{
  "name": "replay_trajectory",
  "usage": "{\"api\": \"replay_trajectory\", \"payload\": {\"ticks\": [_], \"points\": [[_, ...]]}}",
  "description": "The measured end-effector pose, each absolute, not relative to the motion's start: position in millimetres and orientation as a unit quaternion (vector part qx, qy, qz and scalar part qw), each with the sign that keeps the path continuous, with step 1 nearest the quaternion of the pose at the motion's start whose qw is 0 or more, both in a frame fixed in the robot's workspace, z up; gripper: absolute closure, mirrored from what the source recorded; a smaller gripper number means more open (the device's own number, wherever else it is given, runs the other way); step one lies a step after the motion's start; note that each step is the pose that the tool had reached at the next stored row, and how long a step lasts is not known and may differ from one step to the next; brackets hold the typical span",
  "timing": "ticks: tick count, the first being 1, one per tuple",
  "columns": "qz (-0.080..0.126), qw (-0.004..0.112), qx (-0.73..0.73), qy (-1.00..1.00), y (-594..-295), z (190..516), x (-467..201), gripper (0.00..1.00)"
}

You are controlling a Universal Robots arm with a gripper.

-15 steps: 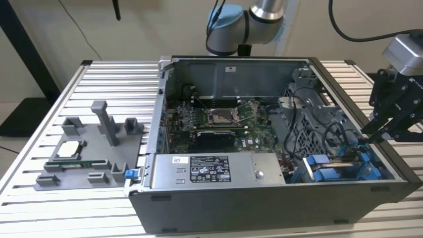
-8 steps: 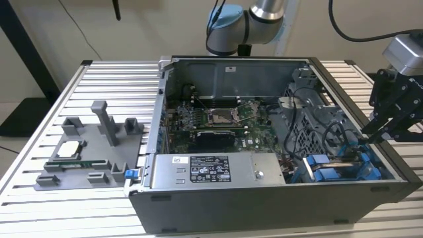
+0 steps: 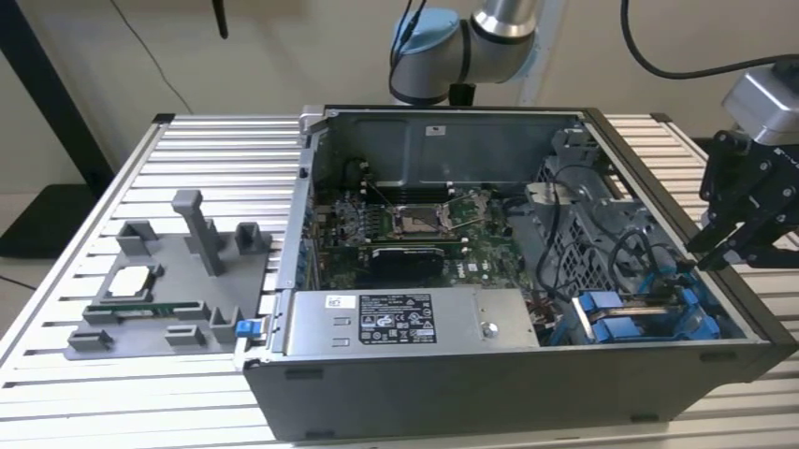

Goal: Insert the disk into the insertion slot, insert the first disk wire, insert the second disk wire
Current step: 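Insert the second disk wire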

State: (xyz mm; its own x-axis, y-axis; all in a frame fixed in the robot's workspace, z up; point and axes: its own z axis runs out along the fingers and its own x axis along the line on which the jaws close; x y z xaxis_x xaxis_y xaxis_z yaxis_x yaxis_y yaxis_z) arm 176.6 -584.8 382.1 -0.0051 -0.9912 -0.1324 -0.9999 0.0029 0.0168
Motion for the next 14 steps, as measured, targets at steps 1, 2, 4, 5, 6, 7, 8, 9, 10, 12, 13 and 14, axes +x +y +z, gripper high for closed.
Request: {"api": "replay_trajectory", "payload": {"ticks": [1, 2, 4, 5, 6, 7, 8, 9, 10, 12, 13, 14], "points": [[0.052, 0.042, -0.704, 0.707, -584.8, 382.1, 176.7, 0.0], [0.051, 0.043, -0.704, 0.707, -584.8, 382.2, 176.7, 0.0], [0.05, 0.044, -0.704, 0.707, -584.8, 382.1, 176.6, 0.0], [0.049, 0.045, -0.704, 0.707, -584.8, 382.1, 176.6, 0.0], [0.048, 0.046, -0.704, 0.707, -584.8, 382.1, 176.6, 0.0], [0.047, 0.047, -0.704, 0.707, -584.8, 382.1, 176.7, 0.0], [0.047, 0.047, -0.705, 0.707, -584.8, 382.1, 176.7, 0.0], [0.047, 0.047, -0.705, 0.707, -584.8, 382.1, 176.7, 0.0], [0.047, 0.047, -0.705, 0.707, -584.8, 382.1, 176.6, 0.0], [0.047, 0.047, -0.705, 0.707, -584.8, 382.1, 176.5, 0.0], [0.047, 0.047, -0.704, 0.707, -584.7, 382.1, 176.1, 0.0], [0.047, 0.047, -0.704, 0.707, -584.7, 382.1, 175.7, 0.0]]}}
